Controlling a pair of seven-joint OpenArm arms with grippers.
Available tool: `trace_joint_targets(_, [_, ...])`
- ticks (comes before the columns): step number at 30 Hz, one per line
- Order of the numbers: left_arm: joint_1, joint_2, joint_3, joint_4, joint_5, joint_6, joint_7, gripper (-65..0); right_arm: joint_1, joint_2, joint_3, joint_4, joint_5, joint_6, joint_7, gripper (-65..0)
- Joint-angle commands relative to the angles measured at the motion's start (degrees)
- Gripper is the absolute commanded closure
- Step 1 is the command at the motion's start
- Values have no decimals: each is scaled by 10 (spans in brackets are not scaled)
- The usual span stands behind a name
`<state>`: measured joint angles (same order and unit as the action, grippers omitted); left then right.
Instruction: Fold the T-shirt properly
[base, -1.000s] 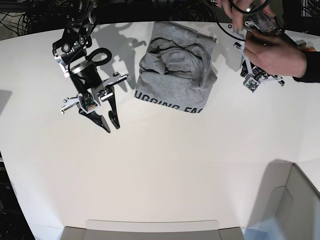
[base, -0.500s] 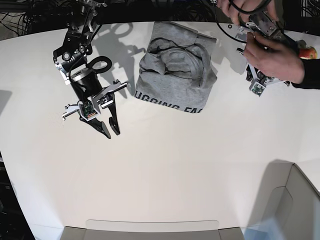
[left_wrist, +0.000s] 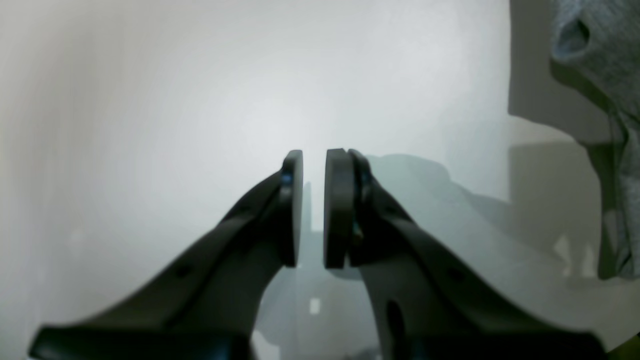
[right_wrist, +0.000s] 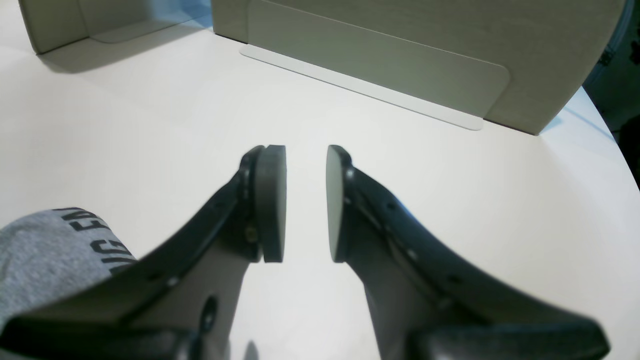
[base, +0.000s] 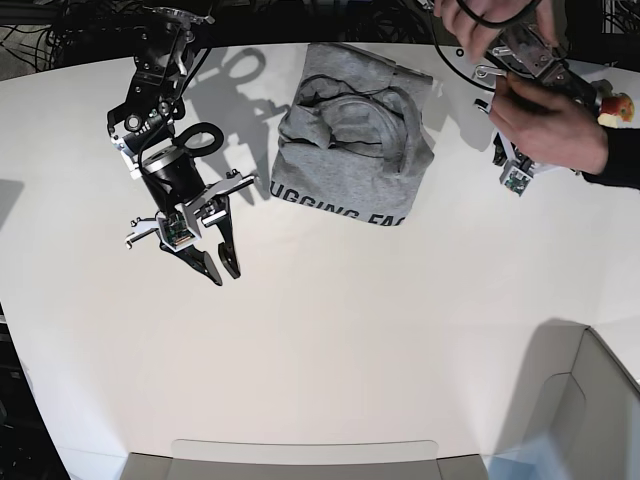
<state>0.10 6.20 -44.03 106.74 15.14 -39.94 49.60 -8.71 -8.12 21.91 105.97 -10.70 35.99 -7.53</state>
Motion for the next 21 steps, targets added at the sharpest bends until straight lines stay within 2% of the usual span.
trace_joint_targets(1, [-4,2,3,12,-9,-1,-7,-78,11,0,-1,9,12,-3,17,-143])
trace_joint_targets(21, [-4,2,3,12,-9,-1,-7,-78,13,3,-1,-1,11,-3,17,-143])
